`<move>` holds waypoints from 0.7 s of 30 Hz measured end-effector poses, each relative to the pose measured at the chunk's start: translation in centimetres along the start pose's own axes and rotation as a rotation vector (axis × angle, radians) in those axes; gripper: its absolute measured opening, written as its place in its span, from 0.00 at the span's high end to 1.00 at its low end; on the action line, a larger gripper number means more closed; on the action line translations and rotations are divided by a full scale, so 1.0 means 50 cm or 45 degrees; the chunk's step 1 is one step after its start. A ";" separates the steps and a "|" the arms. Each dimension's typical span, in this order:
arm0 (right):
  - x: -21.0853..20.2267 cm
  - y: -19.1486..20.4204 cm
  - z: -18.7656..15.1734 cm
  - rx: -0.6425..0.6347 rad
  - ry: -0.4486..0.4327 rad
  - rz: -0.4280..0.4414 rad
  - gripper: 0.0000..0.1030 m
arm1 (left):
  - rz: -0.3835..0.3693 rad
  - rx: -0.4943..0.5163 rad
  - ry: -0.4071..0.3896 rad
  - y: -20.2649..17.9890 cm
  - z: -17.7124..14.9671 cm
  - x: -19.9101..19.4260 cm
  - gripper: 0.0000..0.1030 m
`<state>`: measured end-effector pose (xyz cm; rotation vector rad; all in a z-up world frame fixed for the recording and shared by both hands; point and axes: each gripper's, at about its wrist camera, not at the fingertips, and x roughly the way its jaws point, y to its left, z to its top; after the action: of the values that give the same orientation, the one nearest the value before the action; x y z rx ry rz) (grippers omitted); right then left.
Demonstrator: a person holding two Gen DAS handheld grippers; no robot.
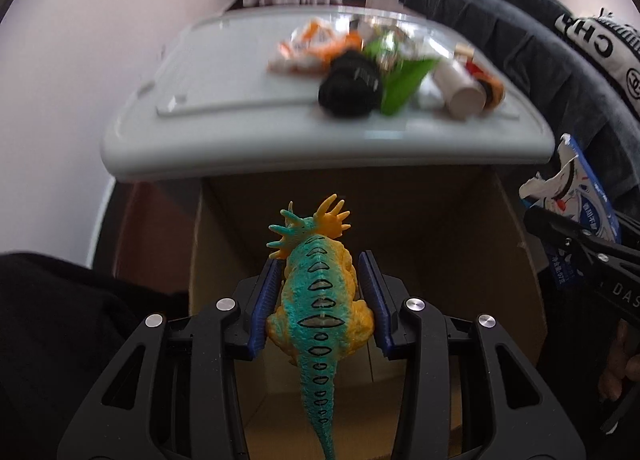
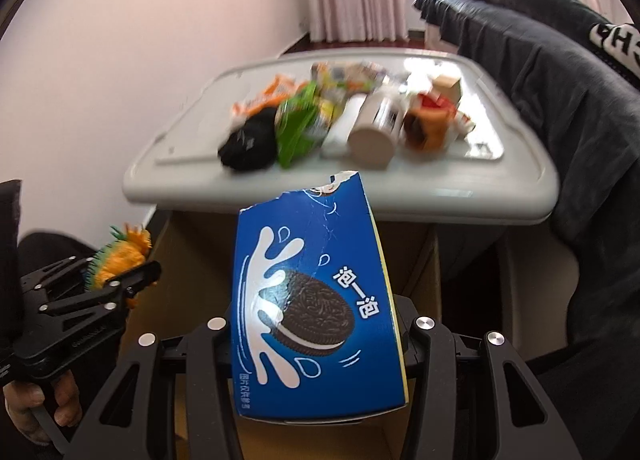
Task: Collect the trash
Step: 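Lower both held items into the cardboard box and open both tools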
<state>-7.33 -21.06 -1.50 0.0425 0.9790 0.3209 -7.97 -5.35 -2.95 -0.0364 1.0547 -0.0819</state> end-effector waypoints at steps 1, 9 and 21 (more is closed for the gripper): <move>0.017 -0.001 -0.005 0.006 0.031 0.003 0.54 | 0.003 -0.002 0.034 0.000 -0.002 0.016 0.61; 0.090 -0.015 -0.022 0.034 0.156 -0.003 0.53 | 0.008 -0.018 0.174 0.005 -0.006 0.094 0.61; 0.073 -0.053 -0.006 0.149 0.109 0.008 0.21 | 0.006 -0.057 0.195 0.010 -0.003 0.103 0.29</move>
<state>-5.04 -22.58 -5.07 0.1395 1.0820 0.2729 -5.55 -5.31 -7.54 -0.0693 1.2097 -0.0573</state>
